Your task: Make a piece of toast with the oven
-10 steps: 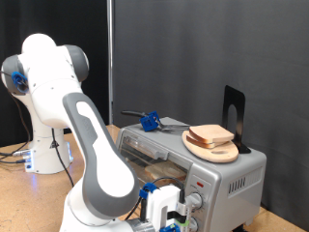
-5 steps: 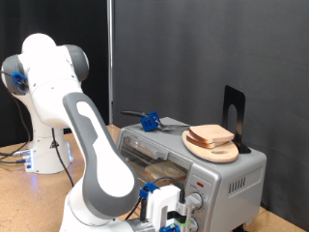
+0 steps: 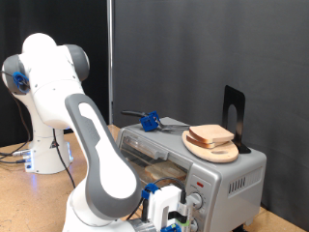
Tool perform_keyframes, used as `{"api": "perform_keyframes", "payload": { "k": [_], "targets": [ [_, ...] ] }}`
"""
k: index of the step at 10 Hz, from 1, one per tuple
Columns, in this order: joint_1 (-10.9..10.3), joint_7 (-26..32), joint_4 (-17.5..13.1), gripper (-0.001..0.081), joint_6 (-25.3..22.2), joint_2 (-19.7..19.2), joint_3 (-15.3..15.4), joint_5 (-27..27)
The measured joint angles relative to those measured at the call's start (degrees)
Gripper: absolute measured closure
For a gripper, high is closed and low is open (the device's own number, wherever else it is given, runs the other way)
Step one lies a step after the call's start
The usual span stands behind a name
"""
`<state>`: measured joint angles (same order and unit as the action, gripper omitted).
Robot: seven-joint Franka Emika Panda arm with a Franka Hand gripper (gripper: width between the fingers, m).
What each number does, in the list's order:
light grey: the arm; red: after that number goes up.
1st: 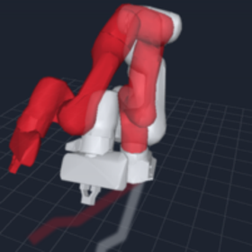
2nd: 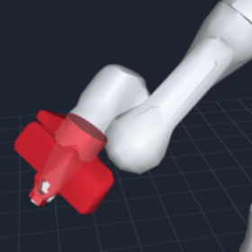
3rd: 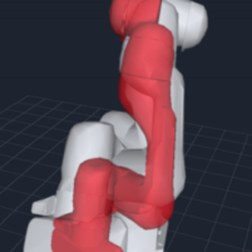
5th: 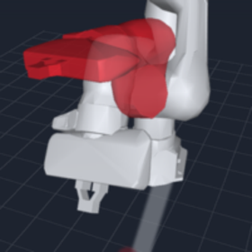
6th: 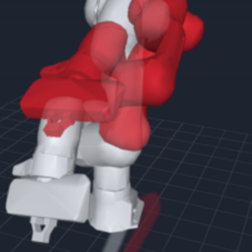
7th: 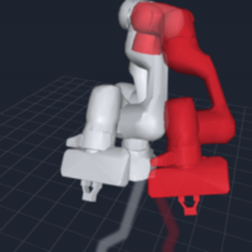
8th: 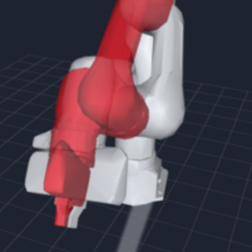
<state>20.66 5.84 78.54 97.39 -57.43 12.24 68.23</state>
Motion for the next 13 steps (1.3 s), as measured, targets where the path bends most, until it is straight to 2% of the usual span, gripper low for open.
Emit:
{"api": "perform_keyframes", "payload": {
  "k": [1, 5, 6, 9, 13],
  "targets": [
    [-0.01, 0.0, 0.31, 0.0716, 0.79, -0.01, -0.01, 0.0],
    [-0.02, 0.19, 0.39, 0.0716, 0.92, 0.04, 0.01, 0.13],
    [0.05, 1.89, 0.71, 0.0716, 1.1, 0.13, 0.07, 0.7],
    [1.17, 14.43, 3.71, 0.0716, 1.56, 0.66, 0.81, 5.55],
    [2.02, 22.85, 5.87, 0.0714, 1.47, 0.91, 1.4, 9.34]
  ]
}}
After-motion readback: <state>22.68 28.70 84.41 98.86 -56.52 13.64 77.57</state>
